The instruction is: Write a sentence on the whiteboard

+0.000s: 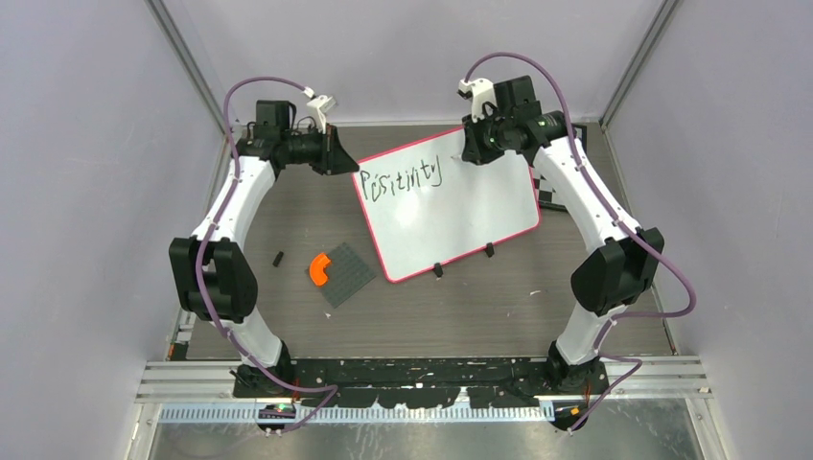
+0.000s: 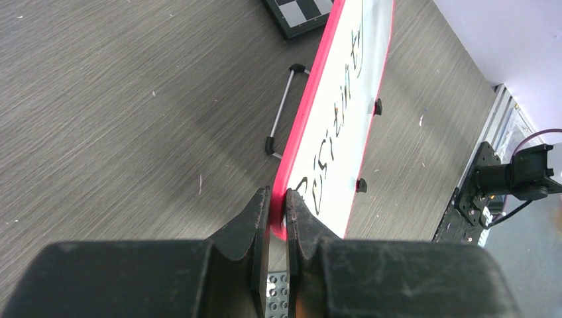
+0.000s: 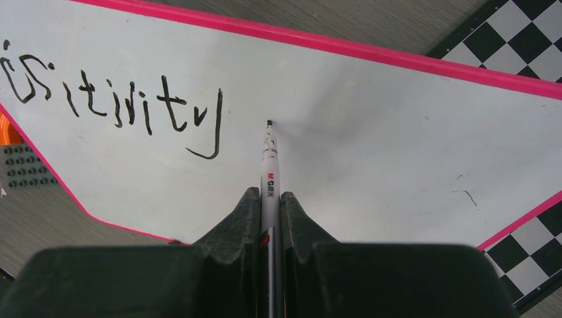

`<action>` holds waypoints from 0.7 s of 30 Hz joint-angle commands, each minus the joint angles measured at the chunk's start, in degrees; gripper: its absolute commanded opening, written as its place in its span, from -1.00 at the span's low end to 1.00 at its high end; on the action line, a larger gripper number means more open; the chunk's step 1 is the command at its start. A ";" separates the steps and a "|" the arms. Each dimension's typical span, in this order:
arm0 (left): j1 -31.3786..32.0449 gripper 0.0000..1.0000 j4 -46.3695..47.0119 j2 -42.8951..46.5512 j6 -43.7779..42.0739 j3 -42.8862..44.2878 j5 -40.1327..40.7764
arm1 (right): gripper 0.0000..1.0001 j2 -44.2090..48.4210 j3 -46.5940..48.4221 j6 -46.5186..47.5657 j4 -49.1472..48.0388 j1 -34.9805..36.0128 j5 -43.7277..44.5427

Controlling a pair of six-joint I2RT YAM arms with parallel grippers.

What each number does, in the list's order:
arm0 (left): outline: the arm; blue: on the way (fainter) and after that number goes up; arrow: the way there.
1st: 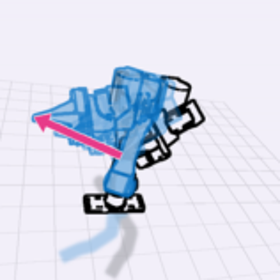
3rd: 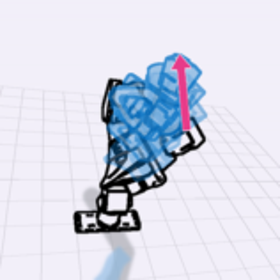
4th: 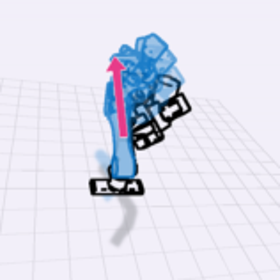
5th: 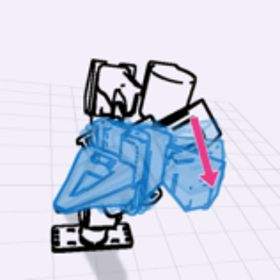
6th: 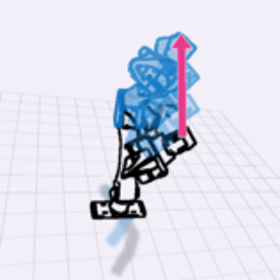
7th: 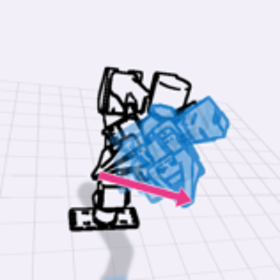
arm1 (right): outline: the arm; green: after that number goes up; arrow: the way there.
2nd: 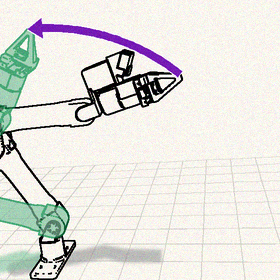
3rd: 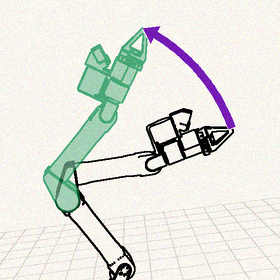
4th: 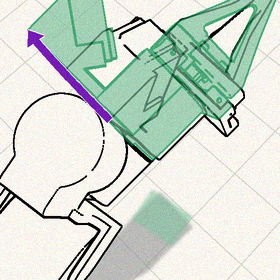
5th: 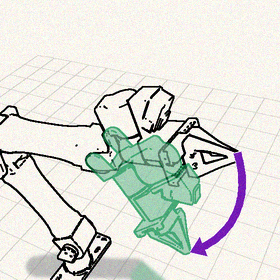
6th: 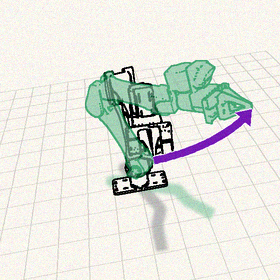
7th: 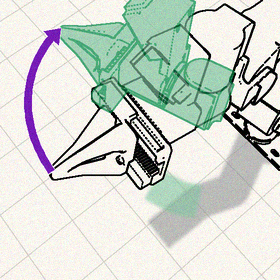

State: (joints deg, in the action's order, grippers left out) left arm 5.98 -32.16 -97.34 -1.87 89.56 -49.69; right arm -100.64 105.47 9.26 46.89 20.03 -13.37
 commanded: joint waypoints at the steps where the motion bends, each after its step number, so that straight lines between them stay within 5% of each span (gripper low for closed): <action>1: 0.99 -1.00 -0.57 0.38 -0.11 -1.45 0.34 | -1.00 -0.50 2.38 0.07 -1.72 -0.01 1.48; 12: 1.01 -1.00 -0.22 0.63 0.03 -1.91 0.31 | -0.99 2.68 -5.25 0.15 -2.42 0.11 2.11; 21: 1.05 -1.00 -0.06 0.92 0.20 -2.02 0.19 | -1.00 4.13 -2.74 0.50 -0.98 0.73 2.85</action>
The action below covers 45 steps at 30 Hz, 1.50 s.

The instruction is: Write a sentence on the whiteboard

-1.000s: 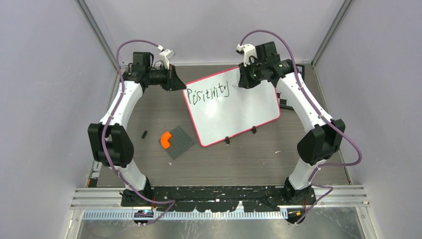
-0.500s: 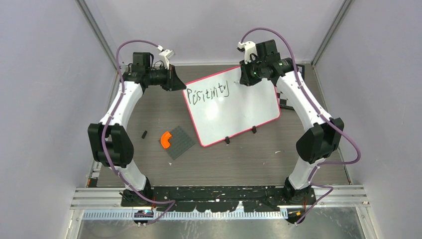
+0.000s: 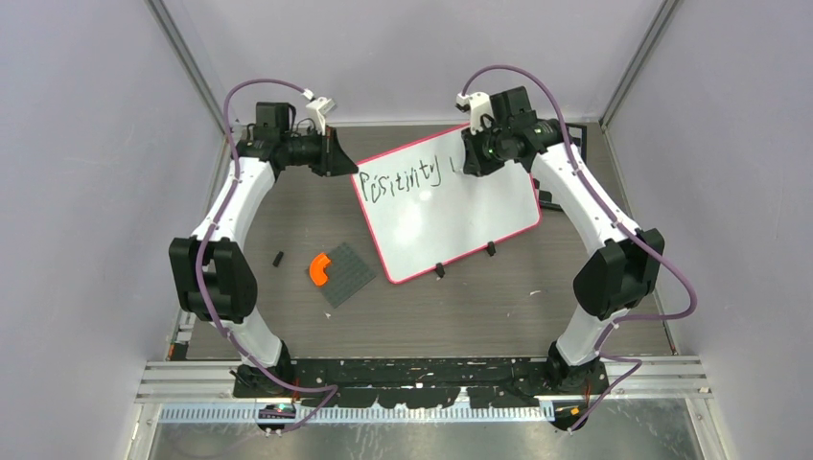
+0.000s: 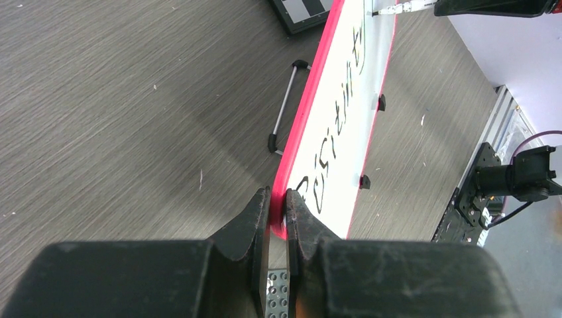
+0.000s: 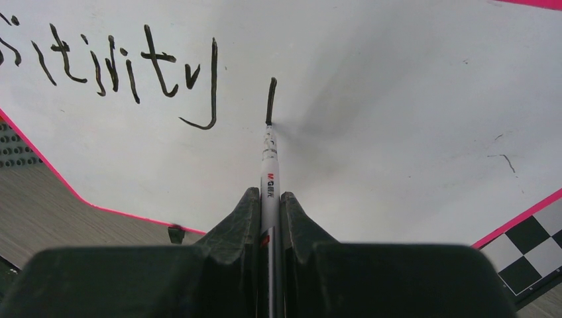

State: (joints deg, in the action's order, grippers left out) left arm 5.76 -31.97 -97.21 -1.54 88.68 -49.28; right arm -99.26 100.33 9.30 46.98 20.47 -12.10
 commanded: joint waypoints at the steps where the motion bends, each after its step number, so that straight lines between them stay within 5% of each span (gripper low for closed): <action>1: 1.27 -1.00 -0.26 0.74 -0.06 -1.15 -0.21 | -1.00 2.83 2.90 0.53 -1.10 0.27 1.65; 15: 1.30 -1.00 -0.15 0.83 0.04 -0.95 -0.47 | -1.00 -1.68 13.38 0.02 1.24 0.54 -0.42; 45: 1.36 -1.00 0.17 1.11 0.39 -1.19 -0.21 | -1.00 0.32 10.76 1.17 1.98 0.81 1.59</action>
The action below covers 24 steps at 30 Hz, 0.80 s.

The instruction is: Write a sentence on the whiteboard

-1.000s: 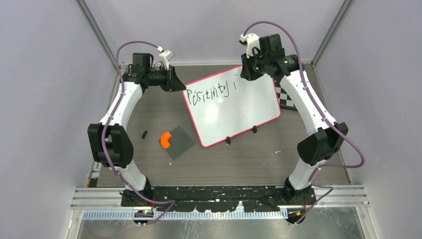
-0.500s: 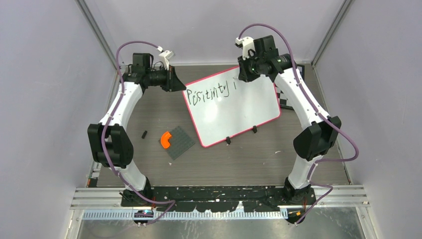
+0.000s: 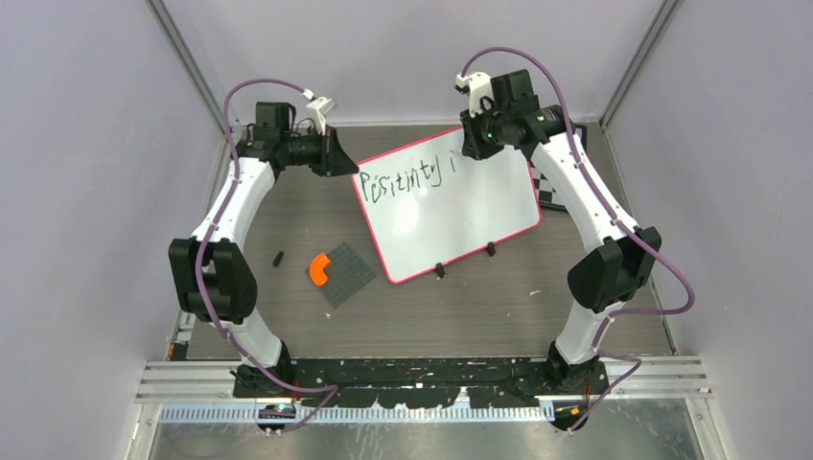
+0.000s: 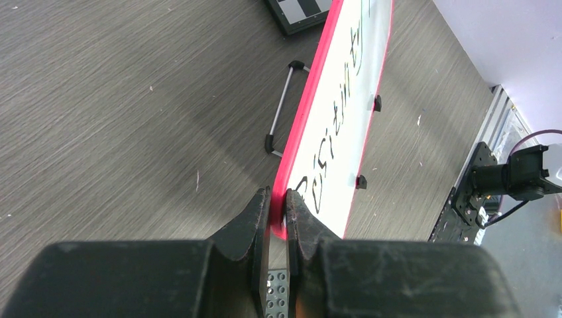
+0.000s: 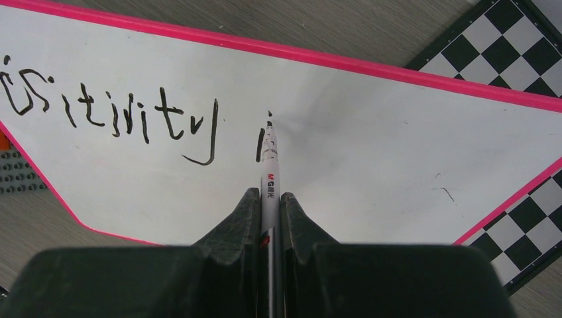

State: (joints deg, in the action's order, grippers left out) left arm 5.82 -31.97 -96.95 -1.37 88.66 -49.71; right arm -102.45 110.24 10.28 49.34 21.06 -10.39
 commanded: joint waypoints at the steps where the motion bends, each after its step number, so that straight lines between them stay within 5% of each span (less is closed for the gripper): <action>1: 1.29 -1.00 0.17 0.99 0.22 -1.25 0.27 | -0.99 3.49 0.86 0.18 -0.36 0.21 -0.16; 24: 1.38 -1.00 0.44 1.19 0.10 -1.74 0.33 | -0.99 3.65 -5.81 1.76 -2.40 0.02 3.12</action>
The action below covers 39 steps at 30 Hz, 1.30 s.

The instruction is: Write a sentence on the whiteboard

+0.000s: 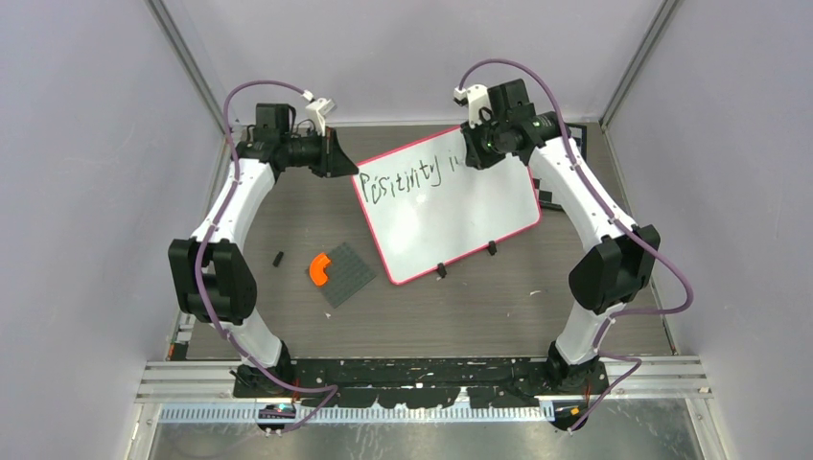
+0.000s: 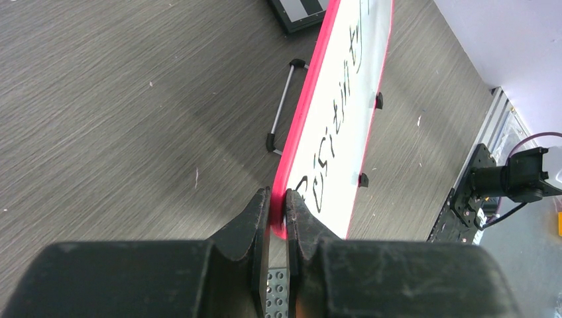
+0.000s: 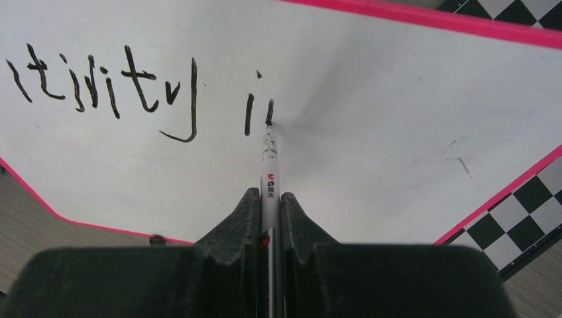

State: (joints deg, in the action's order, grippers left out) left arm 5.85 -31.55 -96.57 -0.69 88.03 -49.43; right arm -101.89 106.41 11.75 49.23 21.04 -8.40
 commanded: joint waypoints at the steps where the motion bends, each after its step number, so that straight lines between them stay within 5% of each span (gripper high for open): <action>1: 1.36 -1.00 0.01 0.83 -0.55 -1.17 0.04 | -1.00 3.45 -2.41 0.22 -2.34 0.06 1.17; 39: 1.54 -1.00 -0.50 1.28 -1.01 -1.06 0.65 | -1.00 1.17 1.45 0.16 -2.36 -1.26 2.53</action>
State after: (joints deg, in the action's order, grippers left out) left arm 5.87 -31.57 -96.38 -0.64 87.70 -49.23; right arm -102.56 108.42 11.70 48.47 20.16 -7.51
